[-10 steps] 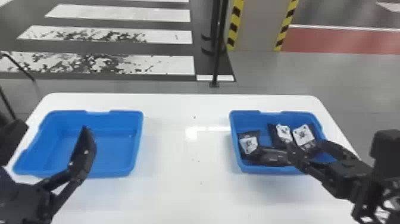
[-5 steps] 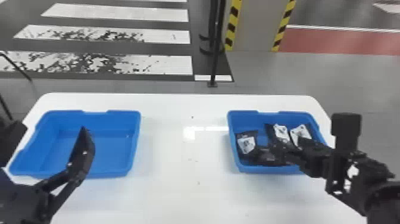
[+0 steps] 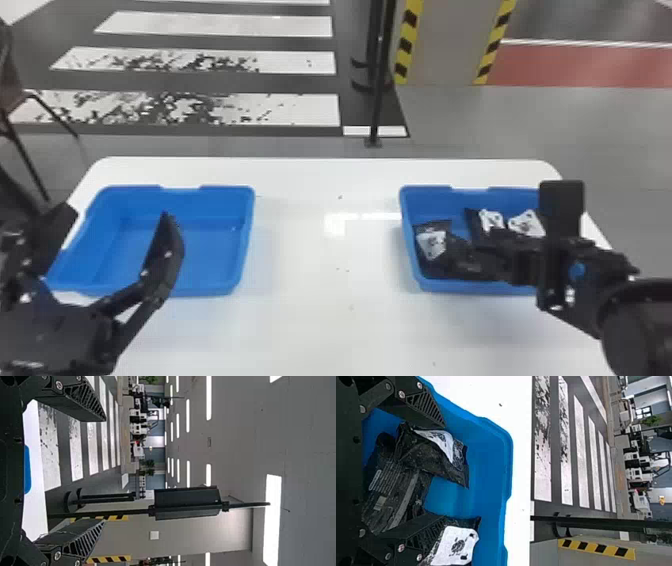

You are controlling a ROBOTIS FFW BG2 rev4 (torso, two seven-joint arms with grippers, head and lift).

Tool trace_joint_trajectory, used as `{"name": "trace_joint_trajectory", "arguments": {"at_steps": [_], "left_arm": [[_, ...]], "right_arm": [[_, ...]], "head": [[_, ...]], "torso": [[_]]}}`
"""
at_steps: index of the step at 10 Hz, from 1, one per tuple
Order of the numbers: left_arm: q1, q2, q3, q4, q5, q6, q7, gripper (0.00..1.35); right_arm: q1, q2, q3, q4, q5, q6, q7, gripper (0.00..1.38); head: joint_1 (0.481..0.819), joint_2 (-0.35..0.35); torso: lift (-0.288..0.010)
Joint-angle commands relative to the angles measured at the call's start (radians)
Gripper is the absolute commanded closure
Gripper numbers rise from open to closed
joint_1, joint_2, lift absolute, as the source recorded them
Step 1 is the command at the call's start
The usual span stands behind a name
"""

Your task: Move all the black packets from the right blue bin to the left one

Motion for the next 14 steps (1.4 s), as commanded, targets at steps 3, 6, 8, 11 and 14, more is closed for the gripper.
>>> {"name": "trace_joint_trajectory", "arguments": {"at_steps": [3,6,8,11,14], "left_arm": [[-0.005,0.000,-0.003,0.009,0.006,-0.006,0.000,0.13],[-0.008,-0.001,-0.001,0.014,0.014,-0.011,0.000,0.14],[-0.008,-0.001,-0.001,0.017,0.014,-0.014,-0.002,0.14],[-0.010,0.000,-0.001,0.019,0.014,-0.016,-0.005,0.13],[-0.010,-0.001,-0.001,0.021,0.014,-0.016,-0.005,0.14]], "right_arm": [[-0.086,-0.017,0.082,0.090,-0.017,0.023,0.000,0.23],[-0.105,-0.023,0.110,0.087,0.018,0.102,-0.021,0.23],[-0.125,-0.024,0.114,0.124,0.030,0.104,-0.027,0.23],[-0.172,-0.035,0.150,0.198,-0.045,0.119,-0.026,0.52],[-0.172,-0.037,0.156,0.217,-0.081,0.153,-0.027,1.03]], "head": [[0.695,-0.005],[0.695,0.012],[0.695,0.007],[0.695,0.003],[0.695,0.026]], "torso": [[-0.140],[-0.140],[-0.140],[-0.140],[-0.140]]}}
